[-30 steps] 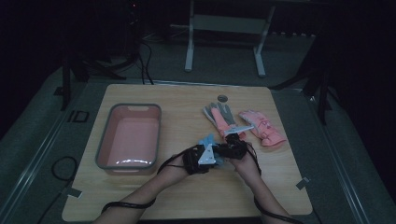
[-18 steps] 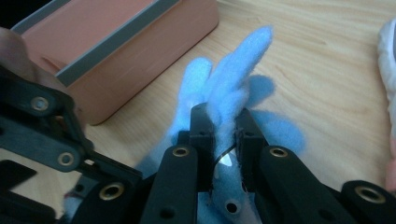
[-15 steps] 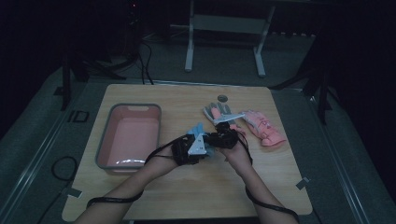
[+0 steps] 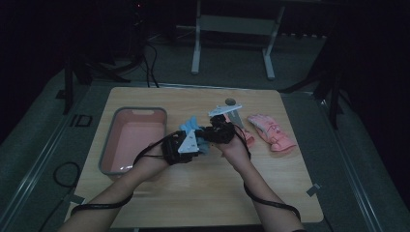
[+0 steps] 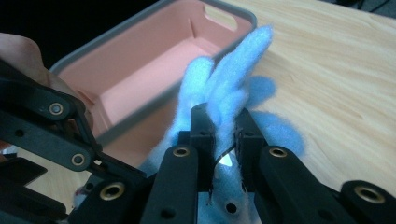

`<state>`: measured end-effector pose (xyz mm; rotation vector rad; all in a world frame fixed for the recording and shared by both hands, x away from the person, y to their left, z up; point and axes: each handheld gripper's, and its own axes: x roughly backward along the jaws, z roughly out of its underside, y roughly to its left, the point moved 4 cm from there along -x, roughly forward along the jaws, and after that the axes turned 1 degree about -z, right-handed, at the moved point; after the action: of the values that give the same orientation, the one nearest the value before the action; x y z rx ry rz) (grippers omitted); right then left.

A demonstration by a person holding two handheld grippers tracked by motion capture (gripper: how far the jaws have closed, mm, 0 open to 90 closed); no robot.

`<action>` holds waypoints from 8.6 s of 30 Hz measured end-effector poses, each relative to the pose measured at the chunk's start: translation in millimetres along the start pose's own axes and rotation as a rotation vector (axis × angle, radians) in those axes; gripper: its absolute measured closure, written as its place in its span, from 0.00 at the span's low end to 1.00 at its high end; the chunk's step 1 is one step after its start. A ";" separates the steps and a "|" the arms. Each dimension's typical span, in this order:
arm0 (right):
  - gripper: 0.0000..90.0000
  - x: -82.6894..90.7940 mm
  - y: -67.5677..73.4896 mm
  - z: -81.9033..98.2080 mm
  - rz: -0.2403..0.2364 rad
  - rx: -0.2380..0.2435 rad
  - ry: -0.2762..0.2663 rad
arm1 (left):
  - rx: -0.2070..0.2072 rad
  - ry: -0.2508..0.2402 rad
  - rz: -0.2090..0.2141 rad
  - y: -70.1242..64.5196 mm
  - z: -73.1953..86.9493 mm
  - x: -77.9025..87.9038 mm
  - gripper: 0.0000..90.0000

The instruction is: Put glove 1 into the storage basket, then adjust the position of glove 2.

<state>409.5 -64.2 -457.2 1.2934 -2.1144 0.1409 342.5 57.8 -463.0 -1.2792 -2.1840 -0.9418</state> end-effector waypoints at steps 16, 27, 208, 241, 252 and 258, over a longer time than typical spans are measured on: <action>0.91 -55.1 34.9 -43.3 -0.080 0.040 -0.003 | 0.048 0.058 -0.065 24.3 46.0 49.2 0.86; 0.91 -104.7 60.8 -58.3 -0.130 0.060 0.028 | 0.075 0.104 -0.070 34.1 92.6 75.7 0.86; 0.70 18.4 -187.3 81.2 0.393 -0.099 0.111 | 0.153 0.070 0.299 -93.0 82.3 -64.4 0.03; 0.98 48.9 -75.6 79.8 0.453 -0.389 -0.060 | 0.141 0.057 0.271 -94.7 81.4 -63.6 0.03; 0.98 36.4 -31.9 122.1 0.549 -0.450 -0.112 | 0.128 0.060 0.266 -95.9 80.7 -62.5 0.03; 0.95 26.0 -36.7 139.3 0.554 -0.465 -0.082 | 0.133 0.058 0.271 -96.3 81.4 -62.7 0.03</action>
<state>366.8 -159.1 -560.2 0.4396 -2.3416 -0.1670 285.4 48.7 -591.4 -1.4200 -1.9322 -0.7053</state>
